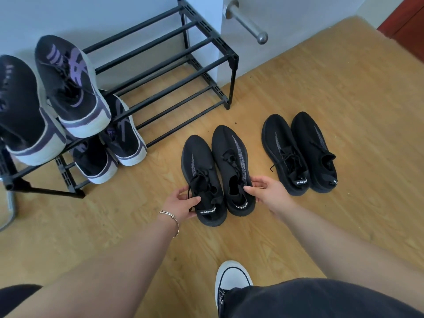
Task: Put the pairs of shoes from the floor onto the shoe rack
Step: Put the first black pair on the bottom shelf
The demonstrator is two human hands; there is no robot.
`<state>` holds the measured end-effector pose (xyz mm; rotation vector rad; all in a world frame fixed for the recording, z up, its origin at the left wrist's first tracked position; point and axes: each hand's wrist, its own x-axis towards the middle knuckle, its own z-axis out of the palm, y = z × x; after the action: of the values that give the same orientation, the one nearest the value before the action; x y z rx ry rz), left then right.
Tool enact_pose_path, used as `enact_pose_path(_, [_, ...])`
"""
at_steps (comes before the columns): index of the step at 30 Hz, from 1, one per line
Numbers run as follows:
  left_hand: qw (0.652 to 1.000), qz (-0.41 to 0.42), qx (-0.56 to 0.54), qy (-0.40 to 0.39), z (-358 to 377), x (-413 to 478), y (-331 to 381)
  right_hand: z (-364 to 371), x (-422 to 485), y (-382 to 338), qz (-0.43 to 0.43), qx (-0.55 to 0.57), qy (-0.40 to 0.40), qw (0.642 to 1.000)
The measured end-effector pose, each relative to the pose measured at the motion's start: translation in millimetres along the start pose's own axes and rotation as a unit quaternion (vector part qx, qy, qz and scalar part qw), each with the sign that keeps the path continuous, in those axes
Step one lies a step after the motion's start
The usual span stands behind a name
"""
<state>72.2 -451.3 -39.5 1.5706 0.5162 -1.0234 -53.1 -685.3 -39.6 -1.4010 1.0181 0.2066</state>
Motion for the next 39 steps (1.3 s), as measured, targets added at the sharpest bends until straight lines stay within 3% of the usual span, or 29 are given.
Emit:
enact_pose_path(11, [0.996,0.065,-0.046,0.049,-17,32,83,28,58,-100,-0.085,-0.041,-0.039,0.995])
enact_pose_path(18, [0.992,0.079,-0.053,0.078,-27,62,112,59,110,-138,-0.078,-0.081,-0.066,0.991])
enact_pose_path(24, [0.989,0.092,-0.011,0.111,-20,75,100,67,122,-133,-0.066,-0.114,-0.040,0.990])
enact_pose_path(30, [0.979,0.107,0.092,0.148,-13,63,88,68,110,-124,-0.039,-0.144,-0.100,0.984])
enact_pose_path(34, [0.972,0.059,0.099,0.203,-11,57,65,69,105,-117,0.002,-0.105,-0.101,0.989])
enact_pose_path(39, [0.984,0.014,0.034,0.174,0,54,48,77,105,-93,0.040,0.007,-0.046,0.998])
